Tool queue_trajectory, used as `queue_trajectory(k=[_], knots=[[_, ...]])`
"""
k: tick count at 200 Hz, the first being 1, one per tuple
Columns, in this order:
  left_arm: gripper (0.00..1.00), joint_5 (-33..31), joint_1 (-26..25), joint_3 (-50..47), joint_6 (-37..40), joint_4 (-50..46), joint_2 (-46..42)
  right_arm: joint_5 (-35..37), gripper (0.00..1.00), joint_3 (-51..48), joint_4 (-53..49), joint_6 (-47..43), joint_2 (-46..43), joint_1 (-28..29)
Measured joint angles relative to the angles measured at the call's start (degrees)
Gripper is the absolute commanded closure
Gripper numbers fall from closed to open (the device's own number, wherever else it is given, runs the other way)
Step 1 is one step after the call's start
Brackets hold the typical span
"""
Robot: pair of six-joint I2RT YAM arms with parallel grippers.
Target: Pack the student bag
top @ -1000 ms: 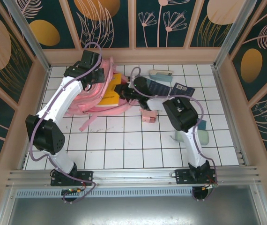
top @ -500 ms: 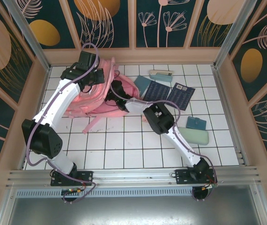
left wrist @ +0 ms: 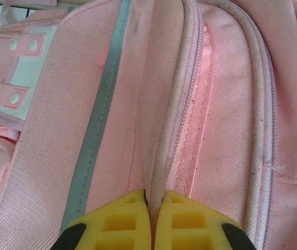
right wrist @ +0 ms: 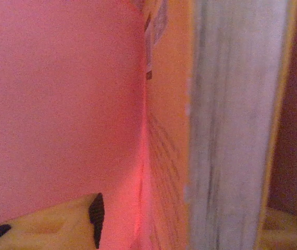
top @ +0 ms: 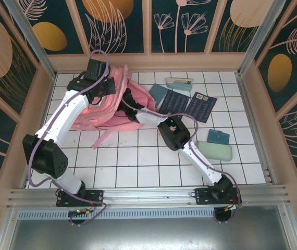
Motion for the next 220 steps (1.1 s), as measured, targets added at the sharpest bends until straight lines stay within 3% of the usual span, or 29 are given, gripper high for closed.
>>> queue_trajectory(k=[23, 103, 149, 220], knots=[[1.00, -0.7, 0.3, -1.3, 0.0, 0.6, -1.1, -0.1, 0.26, -7.1, -1.2, -1.6, -5.6, -0.2], [1.00, -2.5, 4.2, -7.1, 0.0, 3.6, -2.5, 0.2, 0.25, -27.4, -7.7, -9.2, -23.3, -3.7], [1.00, -1.6, 6.4, -10.6, 0.0, 5.9, -2.9, -0.7, 0.35, -32.9, -8.6, -12.7, -29.9, -6.3], [1.00, 2.1, 6.9, -10.9, -0.4, 6.1, -3.0, -4.4, 0.48, -29.2, -9.1, -11.8, -25.2, -4.9]])
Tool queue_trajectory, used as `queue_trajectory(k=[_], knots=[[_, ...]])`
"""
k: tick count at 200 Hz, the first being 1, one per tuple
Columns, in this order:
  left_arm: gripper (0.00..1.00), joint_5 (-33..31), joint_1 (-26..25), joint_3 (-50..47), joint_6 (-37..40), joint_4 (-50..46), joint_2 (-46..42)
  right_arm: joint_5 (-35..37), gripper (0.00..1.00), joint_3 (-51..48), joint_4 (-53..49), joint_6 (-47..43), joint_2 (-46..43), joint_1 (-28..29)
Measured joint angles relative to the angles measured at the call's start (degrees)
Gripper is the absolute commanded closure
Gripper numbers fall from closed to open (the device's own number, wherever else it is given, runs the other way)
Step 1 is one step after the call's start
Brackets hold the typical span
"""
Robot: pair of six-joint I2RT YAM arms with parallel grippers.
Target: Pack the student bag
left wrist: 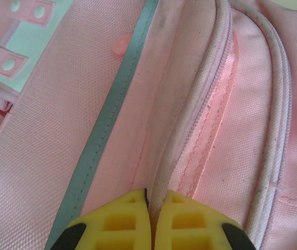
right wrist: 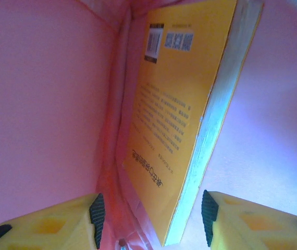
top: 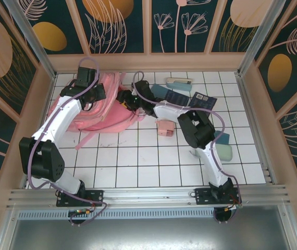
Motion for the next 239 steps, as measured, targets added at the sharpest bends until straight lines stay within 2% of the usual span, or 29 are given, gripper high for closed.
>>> queue_trajectory(k=[51, 75, 120, 152, 192, 208, 239], knots=[[1.00, 4.1, 0.4, 0.2, -0.5, 0.0, -0.1, 2.5, 0.56, 10.0, -5.3, 1.8, 8.5, 2.0], [1.00, 6.0, 0.4, 0.2, -0.4, 0.0, -0.5, 3.3, 0.57, 18.6, -9.9, 2.6, 13.9, 2.3], [1.00, 9.7, 0.9, 0.2, -0.2, -0.2, -1.8, 3.3, 0.76, 28.7, -9.5, 3.5, 20.4, 3.5], [1.00, 12.4, 1.0, -0.5, 0.3, -0.2, -2.9, 2.2, 0.70, 35.6, -7.2, 4.7, 25.5, 5.4], [1.00, 13.0, 1.0, -1.2, 1.1, -0.1, -3.2, -0.3, 0.57, 36.5, -3.8, 6.7, 26.7, 6.1], [1.00, 11.7, 1.0, -1.3, 1.6, -0.2, -3.2, -0.8, 0.50, 33.9, -1.8, 6.5, 25.8, 5.9], [1.00, 6.3, 0.2, -1.3, 2.4, -0.2, -3.2, -1.0, 0.47, 21.2, 0.7, 3.6, 17.6, 5.4]])
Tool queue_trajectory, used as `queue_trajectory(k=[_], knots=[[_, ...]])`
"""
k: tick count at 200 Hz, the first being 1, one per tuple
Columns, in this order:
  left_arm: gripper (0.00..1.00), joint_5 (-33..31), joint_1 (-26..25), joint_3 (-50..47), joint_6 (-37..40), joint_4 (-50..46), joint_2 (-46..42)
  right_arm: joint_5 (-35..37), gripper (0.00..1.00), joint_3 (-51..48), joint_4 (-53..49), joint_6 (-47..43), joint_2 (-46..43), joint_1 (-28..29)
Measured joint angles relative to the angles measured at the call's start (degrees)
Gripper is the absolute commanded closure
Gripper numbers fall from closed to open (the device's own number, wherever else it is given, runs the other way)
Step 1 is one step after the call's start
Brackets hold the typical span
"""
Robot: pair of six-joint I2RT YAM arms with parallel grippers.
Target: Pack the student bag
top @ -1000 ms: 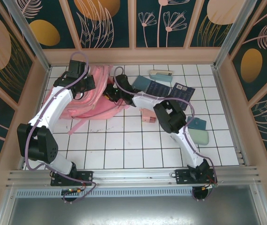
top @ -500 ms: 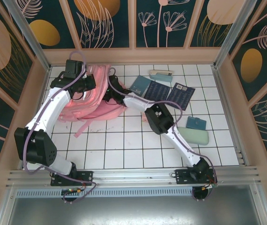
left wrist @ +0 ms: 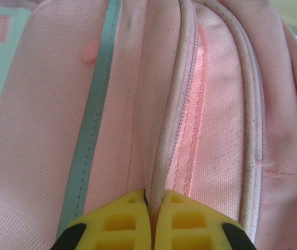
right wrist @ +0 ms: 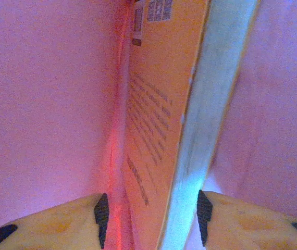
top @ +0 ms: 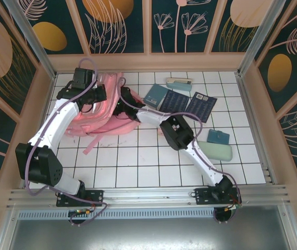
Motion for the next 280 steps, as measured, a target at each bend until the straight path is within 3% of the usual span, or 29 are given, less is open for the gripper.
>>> queue_trajectory(k=[50, 82, 90, 112, 141, 174, 196, 231, 280], knots=[[1.00, -12.2, -0.5, -0.1, 1.3, -0.2, 0.4, 1.5, 0.47, -20.9, -0.2, -6.2, -16.0, -2.5], [1.00, -13.9, -0.3, -0.8, 1.7, 0.0, 1.7, 3.4, 0.47, -32.6, -1.2, -10.4, -26.8, -4.7], [0.94, -13.4, -0.2, -1.0, 1.7, 0.0, 1.9, 4.1, 0.47, -35.2, -1.5, -11.3, -29.4, -5.2], [0.66, -10.7, -0.2, -1.3, 1.5, 0.0, 2.1, 6.0, 0.46, -42.4, -2.9, -13.8, -36.4, -6.8], [0.60, -5.2, 0.2, -1.4, -0.1, 1.6, 2.1, 9.2, 0.46, -49.7, -6.0, -17.7, -44.8, -10.1], [0.61, 1.4, -0.7, -2.6, -3.7, 6.0, 2.3, 12.9, 0.45, -57.0, -9.7, -21.1, -52.5, -16.3], [0.62, 3.5, -4.1, -2.3, -5.7, 9.0, 4.8, 14.1, 0.46, -61.2, -11.4, -22.1, -55.2, -21.0], [0.67, 5.9, -11.3, 2.2, -7.8, 12.3, 14.4, 15.6, 0.45, -68.3, -13.7, -22.1, -58.3, -26.2], [0.74, 7.5, -17.3, 11.5, -8.5, 13.7, 27.8, 14.9, 0.41, -74.7, -12.6, -20.5, -58.6, -30.6]])
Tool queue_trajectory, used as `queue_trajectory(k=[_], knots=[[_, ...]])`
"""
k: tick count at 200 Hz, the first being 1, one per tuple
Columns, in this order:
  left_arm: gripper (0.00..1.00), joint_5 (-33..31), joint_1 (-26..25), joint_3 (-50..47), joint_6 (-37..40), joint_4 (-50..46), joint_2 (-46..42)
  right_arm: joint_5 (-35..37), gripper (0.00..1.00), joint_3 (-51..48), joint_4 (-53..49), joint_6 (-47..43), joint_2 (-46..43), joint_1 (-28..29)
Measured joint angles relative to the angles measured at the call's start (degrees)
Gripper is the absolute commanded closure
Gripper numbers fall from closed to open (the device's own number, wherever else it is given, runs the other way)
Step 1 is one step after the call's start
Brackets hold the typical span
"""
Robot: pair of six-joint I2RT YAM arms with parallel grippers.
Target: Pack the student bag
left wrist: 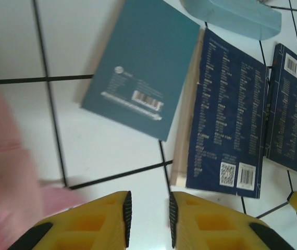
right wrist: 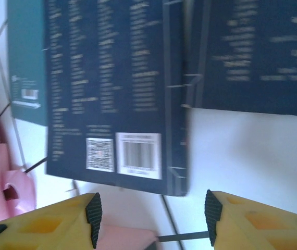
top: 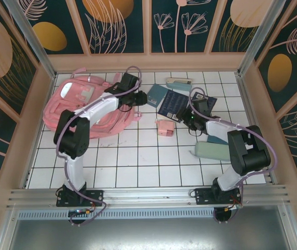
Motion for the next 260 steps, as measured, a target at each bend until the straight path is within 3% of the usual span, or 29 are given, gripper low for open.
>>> queue_trajectory(k=[74, 121, 260], knots=[[0.74, 1.0, -5.3, 15.5, 1.3, -0.9, 16.1, -2.9, 0.41, 0.6, 4.2, 0.2, 6.0, -1.7], [0.77, 0.4, -6.0, 17.4, 2.7, -3.3, 22.1, -4.8, 0.41, 3.6, 5.8, 0.3, 9.4, -1.9], [0.81, -1.4, -3.9, 17.3, 3.1, -1.9, 22.4, -20.6, 0.48, 0.7, 28.2, 10.8, 14.4, -3.0]])
